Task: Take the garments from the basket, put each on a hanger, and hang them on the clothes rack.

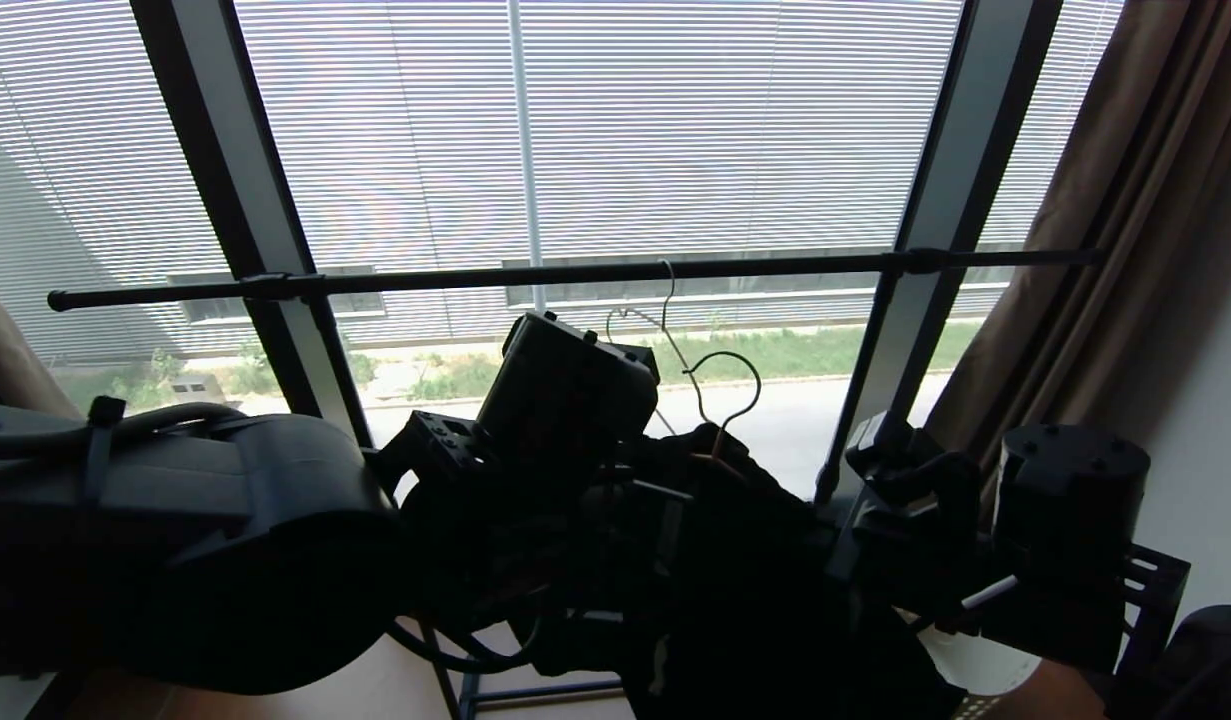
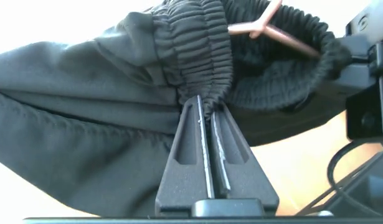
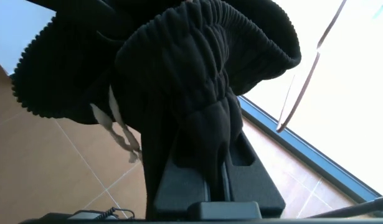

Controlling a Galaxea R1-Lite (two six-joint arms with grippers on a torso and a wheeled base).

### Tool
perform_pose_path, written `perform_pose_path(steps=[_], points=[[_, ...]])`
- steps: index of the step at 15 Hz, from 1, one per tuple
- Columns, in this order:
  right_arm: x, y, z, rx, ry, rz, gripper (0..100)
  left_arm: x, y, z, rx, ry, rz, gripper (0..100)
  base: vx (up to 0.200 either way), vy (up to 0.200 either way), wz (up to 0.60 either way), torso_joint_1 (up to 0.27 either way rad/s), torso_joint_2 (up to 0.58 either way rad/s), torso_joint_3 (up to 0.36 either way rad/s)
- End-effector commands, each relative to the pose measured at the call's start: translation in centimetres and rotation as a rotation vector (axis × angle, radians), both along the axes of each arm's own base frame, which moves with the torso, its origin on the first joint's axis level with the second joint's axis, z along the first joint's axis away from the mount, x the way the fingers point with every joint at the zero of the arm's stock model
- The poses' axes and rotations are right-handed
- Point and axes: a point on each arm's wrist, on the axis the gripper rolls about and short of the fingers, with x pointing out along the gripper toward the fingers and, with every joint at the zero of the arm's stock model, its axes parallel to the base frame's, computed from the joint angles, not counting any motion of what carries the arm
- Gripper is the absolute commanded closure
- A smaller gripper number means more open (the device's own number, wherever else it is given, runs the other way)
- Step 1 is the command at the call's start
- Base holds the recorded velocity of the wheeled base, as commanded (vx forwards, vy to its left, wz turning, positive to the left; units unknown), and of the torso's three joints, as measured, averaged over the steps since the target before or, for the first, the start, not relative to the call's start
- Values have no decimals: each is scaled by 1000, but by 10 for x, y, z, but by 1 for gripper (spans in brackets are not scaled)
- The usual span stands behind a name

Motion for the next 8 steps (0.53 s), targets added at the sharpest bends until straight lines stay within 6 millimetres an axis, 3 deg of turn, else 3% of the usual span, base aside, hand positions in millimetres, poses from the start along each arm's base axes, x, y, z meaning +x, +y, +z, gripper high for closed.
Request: perform_pose_path(steps=[1,2,8], points=[[-2,-1,-3,-2,7,6,100,-1,1,-6,18,12,-3,100,0,0,0,0,0,0],[-2,-1,-2,3,3,12,100,-2,-2,-8,21,15,-12,0,0,0,0,0,0,0],[-3,-1,-3,5,2,17,100,1,-8,-9,18,10,-13,0,0,0,0,0,0,0]])
